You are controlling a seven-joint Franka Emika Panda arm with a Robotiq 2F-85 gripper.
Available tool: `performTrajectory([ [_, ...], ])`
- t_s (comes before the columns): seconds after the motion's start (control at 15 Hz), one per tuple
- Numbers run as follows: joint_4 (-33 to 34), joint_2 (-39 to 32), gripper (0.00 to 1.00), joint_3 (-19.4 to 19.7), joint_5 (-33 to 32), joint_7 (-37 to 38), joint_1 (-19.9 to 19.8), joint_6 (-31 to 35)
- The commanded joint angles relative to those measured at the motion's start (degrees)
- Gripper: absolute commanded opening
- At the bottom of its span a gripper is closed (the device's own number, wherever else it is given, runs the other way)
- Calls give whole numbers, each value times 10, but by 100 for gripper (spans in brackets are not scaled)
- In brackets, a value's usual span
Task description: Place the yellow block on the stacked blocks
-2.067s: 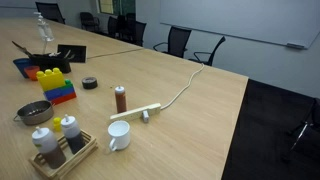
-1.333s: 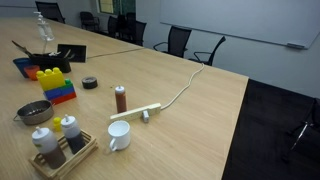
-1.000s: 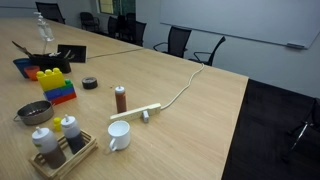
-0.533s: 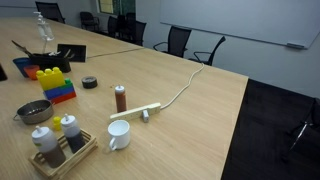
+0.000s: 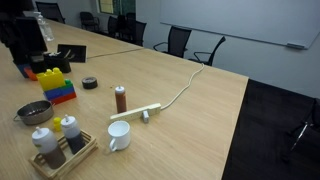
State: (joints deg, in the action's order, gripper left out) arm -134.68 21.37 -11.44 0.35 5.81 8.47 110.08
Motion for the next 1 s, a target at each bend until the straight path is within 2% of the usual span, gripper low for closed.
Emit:
performTrajectory([
  [0.0,7,-7,100,3,-1,-1,4,-1],
  [0.33,11,-14,100,2,2,-1,5,8],
  [0.53,19,-58,100,-7,36,0,22,70],
  [0.73,22,-133,100,-13,74,-47,50,149],
  [0.87,31,-192,100,-18,101,-92,64,177],
  [0.93,10,-155,100,-21,77,-49,59,167],
])
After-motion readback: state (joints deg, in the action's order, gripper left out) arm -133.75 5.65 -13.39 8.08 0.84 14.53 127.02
